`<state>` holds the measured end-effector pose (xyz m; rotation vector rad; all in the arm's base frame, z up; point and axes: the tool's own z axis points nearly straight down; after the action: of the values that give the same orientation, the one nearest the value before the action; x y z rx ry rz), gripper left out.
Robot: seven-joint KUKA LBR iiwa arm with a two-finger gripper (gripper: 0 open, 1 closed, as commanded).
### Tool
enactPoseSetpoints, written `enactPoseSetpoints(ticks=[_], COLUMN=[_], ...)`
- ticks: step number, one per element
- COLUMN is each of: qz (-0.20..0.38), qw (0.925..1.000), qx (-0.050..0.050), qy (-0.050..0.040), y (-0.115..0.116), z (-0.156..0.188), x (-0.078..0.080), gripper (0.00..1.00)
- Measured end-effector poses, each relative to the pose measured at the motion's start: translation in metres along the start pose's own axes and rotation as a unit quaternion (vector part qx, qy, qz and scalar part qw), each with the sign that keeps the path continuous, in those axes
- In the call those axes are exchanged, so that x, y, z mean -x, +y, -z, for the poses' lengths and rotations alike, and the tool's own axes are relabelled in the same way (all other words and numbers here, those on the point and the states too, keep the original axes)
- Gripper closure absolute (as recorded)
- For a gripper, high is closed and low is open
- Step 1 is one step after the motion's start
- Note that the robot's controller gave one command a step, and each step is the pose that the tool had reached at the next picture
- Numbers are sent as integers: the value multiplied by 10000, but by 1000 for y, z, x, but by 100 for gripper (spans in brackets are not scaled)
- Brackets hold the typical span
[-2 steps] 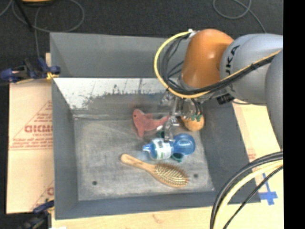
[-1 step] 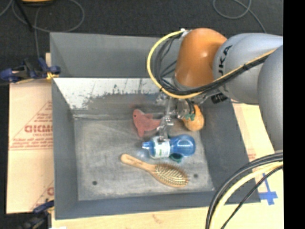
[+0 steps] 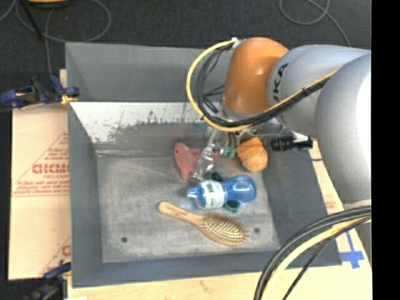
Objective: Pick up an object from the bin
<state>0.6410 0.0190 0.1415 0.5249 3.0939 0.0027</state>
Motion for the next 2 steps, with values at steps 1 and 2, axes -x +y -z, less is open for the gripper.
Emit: enactPoseSetpoints(ticks=[1, 2], qz=[-241, -525], qw=[9997, 9986], qx=[-18, 16], qy=[-2, -8], y=[15, 3], z=[-37, -66], x=[0, 5], gripper=[0, 100])
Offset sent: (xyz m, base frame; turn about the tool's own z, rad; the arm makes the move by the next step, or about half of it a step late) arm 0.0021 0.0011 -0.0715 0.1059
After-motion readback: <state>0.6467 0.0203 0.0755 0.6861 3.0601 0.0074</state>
